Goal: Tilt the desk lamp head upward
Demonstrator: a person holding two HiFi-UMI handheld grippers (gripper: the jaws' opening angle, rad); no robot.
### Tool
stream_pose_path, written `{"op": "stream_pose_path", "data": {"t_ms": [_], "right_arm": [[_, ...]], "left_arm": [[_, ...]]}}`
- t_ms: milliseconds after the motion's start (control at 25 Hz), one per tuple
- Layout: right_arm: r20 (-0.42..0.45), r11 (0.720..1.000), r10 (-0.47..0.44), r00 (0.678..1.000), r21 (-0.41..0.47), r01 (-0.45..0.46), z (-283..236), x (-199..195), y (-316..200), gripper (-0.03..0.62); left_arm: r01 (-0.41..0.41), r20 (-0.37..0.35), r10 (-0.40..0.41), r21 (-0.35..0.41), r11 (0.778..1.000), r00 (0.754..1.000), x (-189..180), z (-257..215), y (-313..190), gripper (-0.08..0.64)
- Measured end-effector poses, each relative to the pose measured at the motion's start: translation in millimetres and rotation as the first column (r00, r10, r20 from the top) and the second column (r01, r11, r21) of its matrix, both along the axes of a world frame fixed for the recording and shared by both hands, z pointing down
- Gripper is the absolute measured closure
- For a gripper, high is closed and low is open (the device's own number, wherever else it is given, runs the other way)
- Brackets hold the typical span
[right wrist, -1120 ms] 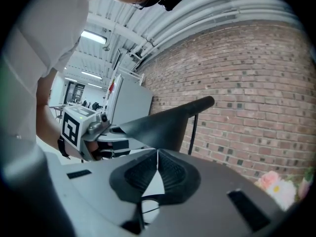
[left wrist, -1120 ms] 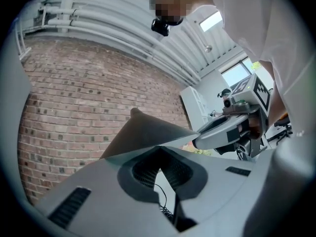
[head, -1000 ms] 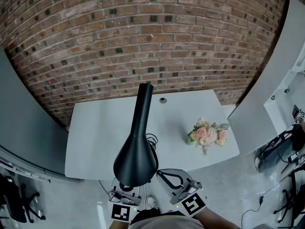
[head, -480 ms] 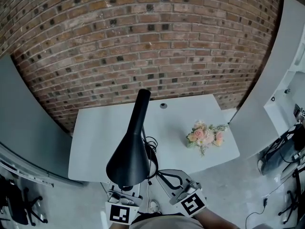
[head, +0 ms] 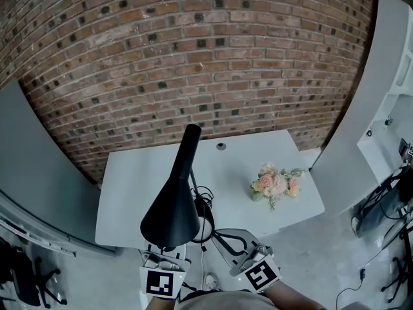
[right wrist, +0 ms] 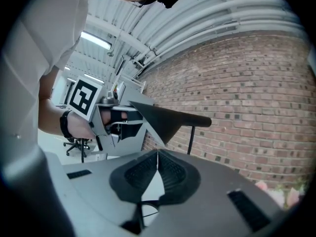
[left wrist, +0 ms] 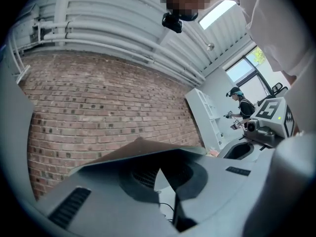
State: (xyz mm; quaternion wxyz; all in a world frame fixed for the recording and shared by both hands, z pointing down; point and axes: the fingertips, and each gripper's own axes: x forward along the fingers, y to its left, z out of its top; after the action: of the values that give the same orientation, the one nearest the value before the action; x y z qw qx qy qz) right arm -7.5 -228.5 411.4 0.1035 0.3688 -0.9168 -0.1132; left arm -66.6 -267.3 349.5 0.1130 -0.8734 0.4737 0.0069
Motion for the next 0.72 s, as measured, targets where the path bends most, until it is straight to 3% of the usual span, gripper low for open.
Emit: {"op": "stream_pose_path", "data": {"t_ms": [720], "right_arm": [[0.005,1.0,-0.01,1.0,0.011,0.01,-6.8,3.2,13.8,0.574]], "left_arm": [[0.021,-0.059,-0.021,0.002,1.0,0.998,-5.5,-2.8,2.9,0.554]]}}
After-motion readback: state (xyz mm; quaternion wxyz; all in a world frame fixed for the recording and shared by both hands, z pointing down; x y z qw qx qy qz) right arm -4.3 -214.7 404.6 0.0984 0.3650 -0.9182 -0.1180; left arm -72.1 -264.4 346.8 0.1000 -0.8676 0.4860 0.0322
